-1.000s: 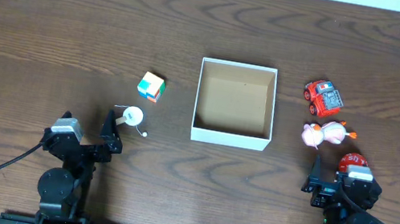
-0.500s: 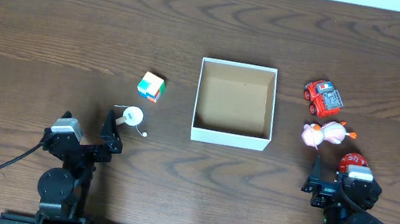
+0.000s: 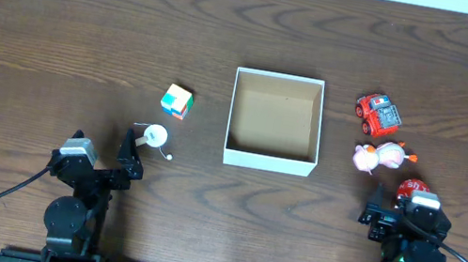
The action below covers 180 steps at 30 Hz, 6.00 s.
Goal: Pack container
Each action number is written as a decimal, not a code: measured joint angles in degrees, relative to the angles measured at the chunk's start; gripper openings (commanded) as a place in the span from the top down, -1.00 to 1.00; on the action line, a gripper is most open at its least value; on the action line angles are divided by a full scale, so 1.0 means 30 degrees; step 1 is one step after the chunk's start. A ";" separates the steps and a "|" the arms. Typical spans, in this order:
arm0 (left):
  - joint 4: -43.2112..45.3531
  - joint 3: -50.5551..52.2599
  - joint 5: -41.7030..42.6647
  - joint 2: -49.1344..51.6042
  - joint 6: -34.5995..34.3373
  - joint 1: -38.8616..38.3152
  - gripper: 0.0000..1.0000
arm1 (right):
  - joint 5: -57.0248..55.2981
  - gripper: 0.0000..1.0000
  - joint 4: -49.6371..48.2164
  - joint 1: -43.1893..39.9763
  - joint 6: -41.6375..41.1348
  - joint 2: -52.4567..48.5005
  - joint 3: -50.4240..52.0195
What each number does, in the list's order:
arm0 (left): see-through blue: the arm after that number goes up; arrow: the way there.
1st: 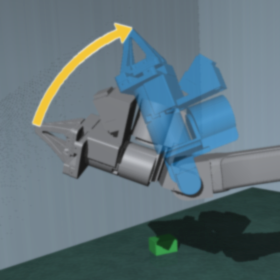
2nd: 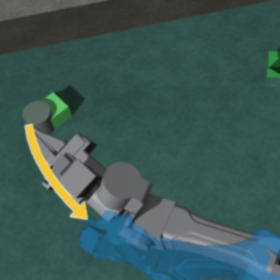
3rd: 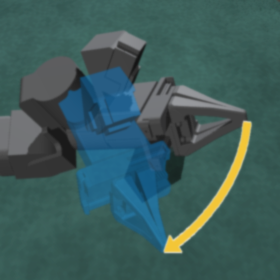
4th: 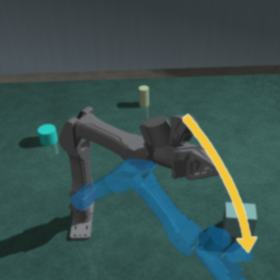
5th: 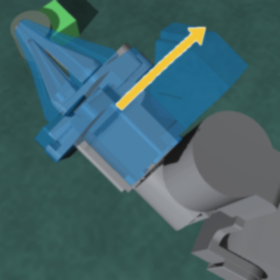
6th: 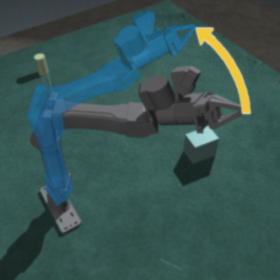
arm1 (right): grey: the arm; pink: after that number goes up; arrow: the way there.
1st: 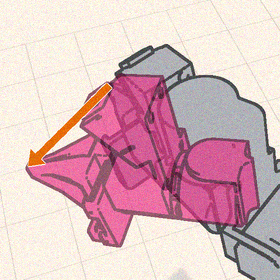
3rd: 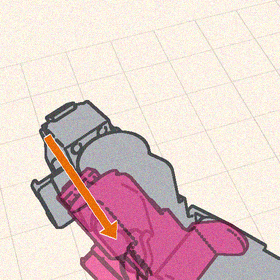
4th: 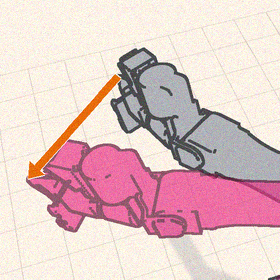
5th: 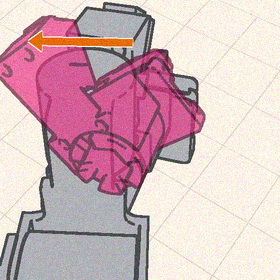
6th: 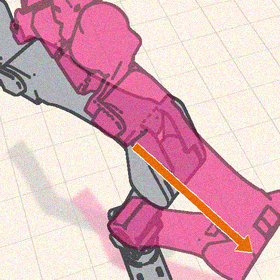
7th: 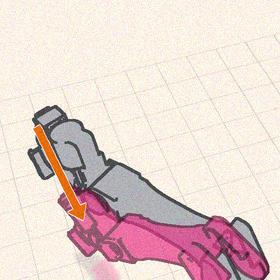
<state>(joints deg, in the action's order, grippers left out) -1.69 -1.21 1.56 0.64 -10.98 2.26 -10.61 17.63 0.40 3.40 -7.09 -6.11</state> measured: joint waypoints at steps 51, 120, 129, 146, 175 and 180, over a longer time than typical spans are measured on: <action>-0.0022 -0.0007 0.0073 -0.0007 0.0000 0.0000 -0.96 | 0.6113 -0.98 1.2313 -0.1902 0.8939 -3.1255 -2.8370; -0.0022 -0.0007 0.0073 -0.0007 0.0000 0.0000 -0.96 | 0.3585 0.42 1.3158 0.1916 0.7876 -3.2203 -3.2705; -0.0029 -0.0007 0.0073 -0.0007 0.0000 0.0000 -0.96 | 0.3563 0.40 1.3559 0.6375 0.7876 -3.0928 -3.2713; -0.0022 -0.0007 0.0073 -0.0007 0.0000 0.0000 -0.96 | 0.3614 0.59 1.4841 0.8881 0.7890 -3.1911 -3.2713; -0.0022 -0.0007 0.0073 -0.0007 0.0000 0.0000 -0.96 | 0.3672 0.55 1.6487 0.8852 1.1249 -3.5605 -3.2713; -0.0029 -0.0007 0.0073 -0.0007 0.0000 0.0000 -0.96 | 0.3665 0.56 1.6422 0.8852 1.1912 -3.6457 -3.2713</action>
<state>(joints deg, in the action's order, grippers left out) -1.78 -1.23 1.78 0.62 -10.98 2.26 0.38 66.89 26.96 39.13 -116.46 -104.25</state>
